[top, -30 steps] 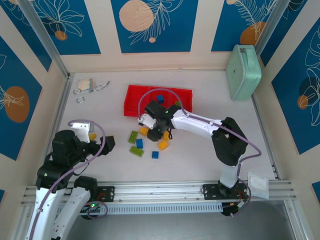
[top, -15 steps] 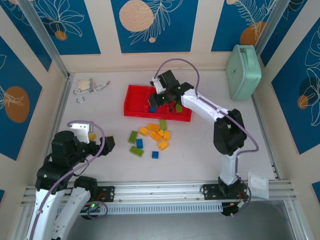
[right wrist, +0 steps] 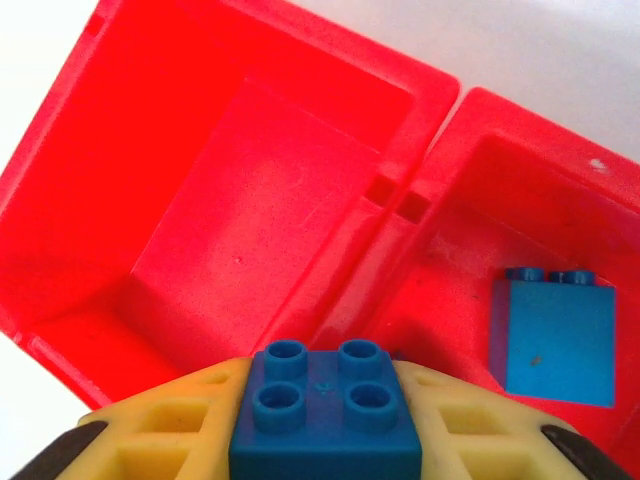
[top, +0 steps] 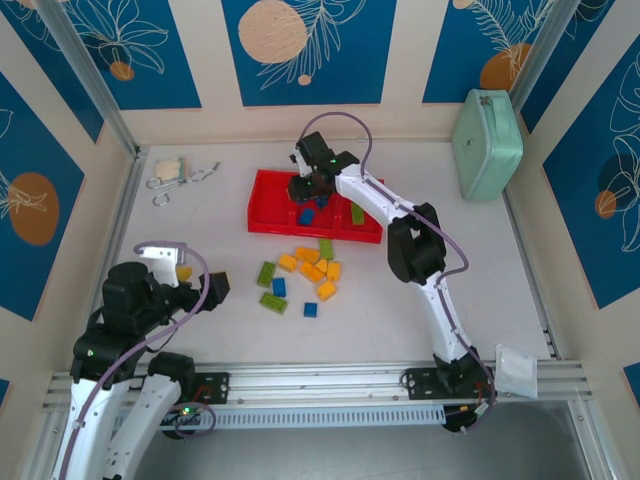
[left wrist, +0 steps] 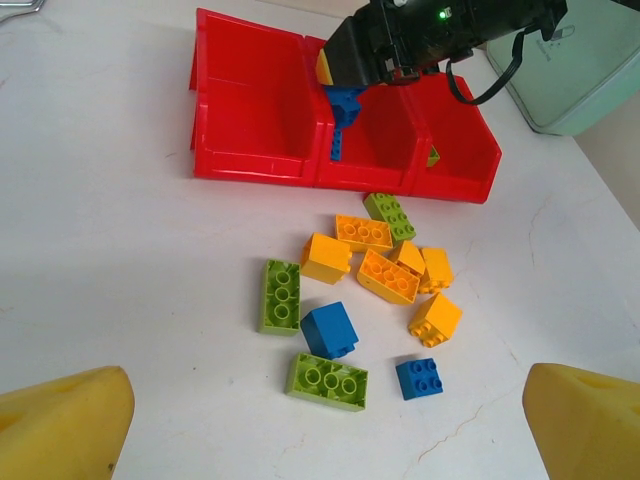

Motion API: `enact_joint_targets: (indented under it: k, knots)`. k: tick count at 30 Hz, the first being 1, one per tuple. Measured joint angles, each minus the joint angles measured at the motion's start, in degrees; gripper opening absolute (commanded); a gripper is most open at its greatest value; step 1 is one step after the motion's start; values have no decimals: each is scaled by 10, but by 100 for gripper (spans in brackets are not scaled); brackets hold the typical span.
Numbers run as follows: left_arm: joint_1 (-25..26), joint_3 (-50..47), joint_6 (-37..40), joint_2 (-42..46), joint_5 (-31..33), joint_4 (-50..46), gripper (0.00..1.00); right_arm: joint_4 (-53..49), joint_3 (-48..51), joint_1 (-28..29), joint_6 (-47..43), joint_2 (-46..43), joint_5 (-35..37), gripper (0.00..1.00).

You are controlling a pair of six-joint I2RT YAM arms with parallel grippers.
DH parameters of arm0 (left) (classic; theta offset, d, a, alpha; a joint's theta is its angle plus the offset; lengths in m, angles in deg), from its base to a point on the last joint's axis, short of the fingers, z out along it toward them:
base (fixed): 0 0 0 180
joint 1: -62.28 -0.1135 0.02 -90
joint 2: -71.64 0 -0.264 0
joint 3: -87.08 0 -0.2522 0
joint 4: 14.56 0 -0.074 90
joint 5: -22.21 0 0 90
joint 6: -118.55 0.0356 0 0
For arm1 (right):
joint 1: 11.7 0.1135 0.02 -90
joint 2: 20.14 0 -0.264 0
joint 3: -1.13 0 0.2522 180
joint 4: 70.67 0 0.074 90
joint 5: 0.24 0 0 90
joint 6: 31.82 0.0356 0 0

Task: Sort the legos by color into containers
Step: Place the lego in the container, then pick up the lego from the bottom-center of the table.

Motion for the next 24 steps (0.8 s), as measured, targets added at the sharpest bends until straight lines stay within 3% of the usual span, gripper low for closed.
enact_joint_targets:
  k: [2, 3, 4, 5, 19, 22, 24]
  knots:
    - [0, 0, 0, 0, 0, 0, 99, 4, 7, -5, 8, 0, 0, 15]
    - [0, 0, 0, 0, 0, 0, 99, 5, 12, -7, 11, 0, 0, 23]
    - [0, 0, 0, 0, 0, 0, 99, 6, 16, -9, 14, 0, -1, 39]
    - [0, 0, 0, 0, 0, 0, 99, 8, 17, -10, 18, 0, -3, 45]
    - [0, 0, 0, -1, 0, 0, 99, 5, 21, -10, 34, -2, 30, 83]
    - [0, 0, 0, -1, 0, 0, 99, -4, 23, -1, 34, -13, 41, 99]
    - [0, 0, 0, -1, 0, 0, 99, -7, 38, 8, 33, -34, 47, 99]
